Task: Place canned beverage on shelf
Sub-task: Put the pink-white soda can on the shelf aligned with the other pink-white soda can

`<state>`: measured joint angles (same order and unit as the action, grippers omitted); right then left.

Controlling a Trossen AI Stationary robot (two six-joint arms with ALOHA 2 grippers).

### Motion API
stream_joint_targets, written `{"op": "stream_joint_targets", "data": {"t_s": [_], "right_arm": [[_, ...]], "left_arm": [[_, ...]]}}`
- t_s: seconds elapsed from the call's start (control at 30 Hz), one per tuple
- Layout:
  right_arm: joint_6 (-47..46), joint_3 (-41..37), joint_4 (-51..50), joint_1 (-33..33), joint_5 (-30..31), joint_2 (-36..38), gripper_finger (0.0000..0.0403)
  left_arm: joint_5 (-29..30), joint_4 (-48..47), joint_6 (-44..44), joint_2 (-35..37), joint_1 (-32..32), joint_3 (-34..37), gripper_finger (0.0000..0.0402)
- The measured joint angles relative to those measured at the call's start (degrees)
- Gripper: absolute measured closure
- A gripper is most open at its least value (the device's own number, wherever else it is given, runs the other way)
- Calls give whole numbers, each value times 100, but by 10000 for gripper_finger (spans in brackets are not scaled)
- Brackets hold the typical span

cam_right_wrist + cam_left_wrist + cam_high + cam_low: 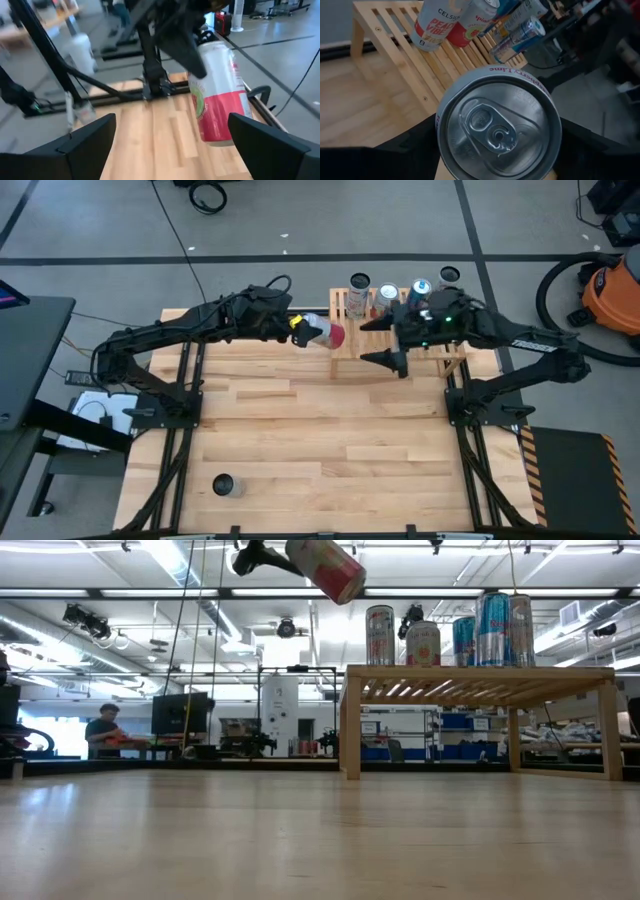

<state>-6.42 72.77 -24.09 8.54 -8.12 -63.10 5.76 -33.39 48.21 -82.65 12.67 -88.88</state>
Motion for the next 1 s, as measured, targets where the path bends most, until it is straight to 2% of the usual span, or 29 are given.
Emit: {"op": "stream_joint_targets", "data": {"t_s": [0.1, 0.43, 0.8, 1.0], "right_arm": [[397, 0, 6, -77, 289, -250, 9], [1530, 0, 400, -515, 1980, -1009, 9], [2264, -2, 1066, -851, 3547, -1605, 9], [2411, 0, 1324, -856, 3990, -1932, 9]], "left_arm": [[0, 46, 286, 0, -2, 0, 100], [28, 57, 787, 0, -2, 0, 100], [72, 318, 824, -306, 2, -2, 100], [-4, 460, 819, -376, -30, -2, 100]]}}
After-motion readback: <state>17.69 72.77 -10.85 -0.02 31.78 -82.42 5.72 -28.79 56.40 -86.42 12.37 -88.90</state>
